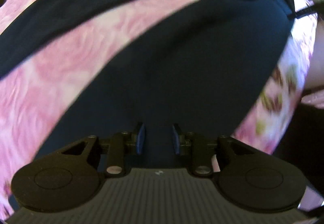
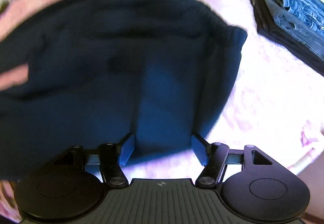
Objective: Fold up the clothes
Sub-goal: 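Lift the trousers with both grippers and lay them flat on the bed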
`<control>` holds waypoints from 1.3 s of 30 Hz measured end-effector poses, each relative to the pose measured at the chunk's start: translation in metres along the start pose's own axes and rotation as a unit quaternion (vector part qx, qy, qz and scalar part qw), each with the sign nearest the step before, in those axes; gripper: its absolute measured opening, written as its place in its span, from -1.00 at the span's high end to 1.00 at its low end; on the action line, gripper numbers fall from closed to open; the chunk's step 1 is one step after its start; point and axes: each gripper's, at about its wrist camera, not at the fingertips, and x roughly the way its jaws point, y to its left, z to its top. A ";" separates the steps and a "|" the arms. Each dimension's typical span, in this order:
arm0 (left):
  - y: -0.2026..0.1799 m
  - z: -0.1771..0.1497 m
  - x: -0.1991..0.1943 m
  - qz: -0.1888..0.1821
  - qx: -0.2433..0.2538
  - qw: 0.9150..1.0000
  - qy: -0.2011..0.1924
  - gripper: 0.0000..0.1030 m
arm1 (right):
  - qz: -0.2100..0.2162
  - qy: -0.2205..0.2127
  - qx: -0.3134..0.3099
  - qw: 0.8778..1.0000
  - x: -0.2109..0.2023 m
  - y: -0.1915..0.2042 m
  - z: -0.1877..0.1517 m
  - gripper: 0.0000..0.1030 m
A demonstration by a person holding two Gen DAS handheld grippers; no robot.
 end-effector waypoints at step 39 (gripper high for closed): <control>-0.006 -0.040 -0.019 0.000 0.066 0.998 0.024 0.40 | 0.064 -0.073 0.088 0.991 -0.046 0.053 -0.063 -0.35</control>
